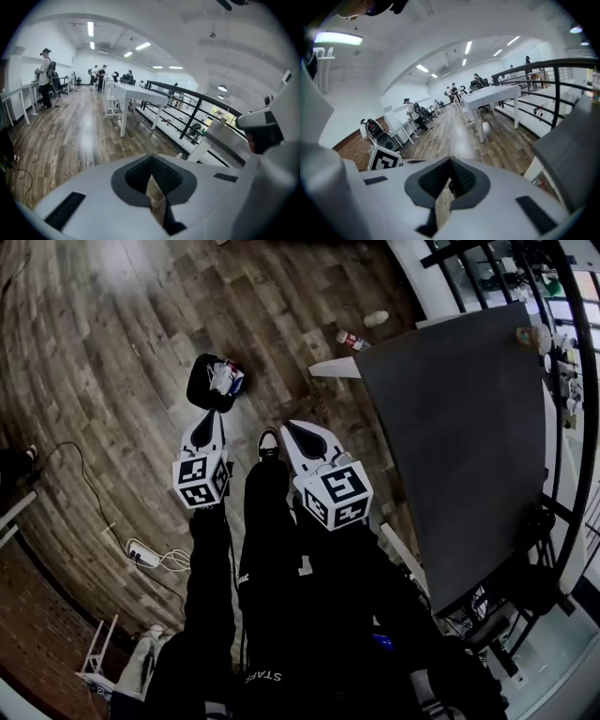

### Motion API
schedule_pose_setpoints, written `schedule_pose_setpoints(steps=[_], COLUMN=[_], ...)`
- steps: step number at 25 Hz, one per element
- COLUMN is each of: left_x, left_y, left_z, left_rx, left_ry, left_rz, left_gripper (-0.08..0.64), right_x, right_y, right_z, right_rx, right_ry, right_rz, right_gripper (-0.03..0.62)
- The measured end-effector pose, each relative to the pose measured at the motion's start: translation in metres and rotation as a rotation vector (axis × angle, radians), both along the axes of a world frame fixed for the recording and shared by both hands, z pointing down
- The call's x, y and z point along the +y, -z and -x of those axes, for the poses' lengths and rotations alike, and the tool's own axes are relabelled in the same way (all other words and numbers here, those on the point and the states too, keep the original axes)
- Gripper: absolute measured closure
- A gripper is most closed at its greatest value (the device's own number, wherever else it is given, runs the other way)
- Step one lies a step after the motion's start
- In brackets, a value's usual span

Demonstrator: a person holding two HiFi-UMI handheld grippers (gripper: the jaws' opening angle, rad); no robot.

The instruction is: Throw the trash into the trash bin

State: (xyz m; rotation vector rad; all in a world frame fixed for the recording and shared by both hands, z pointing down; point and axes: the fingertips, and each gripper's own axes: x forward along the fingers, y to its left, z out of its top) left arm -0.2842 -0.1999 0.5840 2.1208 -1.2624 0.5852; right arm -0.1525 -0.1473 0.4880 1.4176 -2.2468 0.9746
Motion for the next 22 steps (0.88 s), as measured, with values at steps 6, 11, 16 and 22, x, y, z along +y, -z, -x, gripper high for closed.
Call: schedule_pose_setpoints(steps=[6,11,16,22], left_x=[0.038,0.071,0.114,0.166], left_y=[0.105,0.166,0.211,0.254], left_z=[-0.073,-0.160,-0.251,-0.355], left_rx=[0.030,0.078,0.141,0.185], left_ry=[-0.116,-0.267,-0.400,-0.604], left_rz=[-0.051,-0.096,-0.105,-0.142], left_gripper=[0.560,0.560,0.560,0.560], right_x=[0.037,0.076,0.125,0.194], right_y=[0.096,0.142,0.183,0.219], right_z=[-0.055,-0.128,-0.214,-0.316], right_rx=[-0.034,-0.028,0.006,0.104], right_ry=[-0.072,-0.210,-0.352,-0.558], right_rz=[-0.075,-0.134,-0.184,-0.227], right_gripper=[0.577,0.577,0.577,0.577])
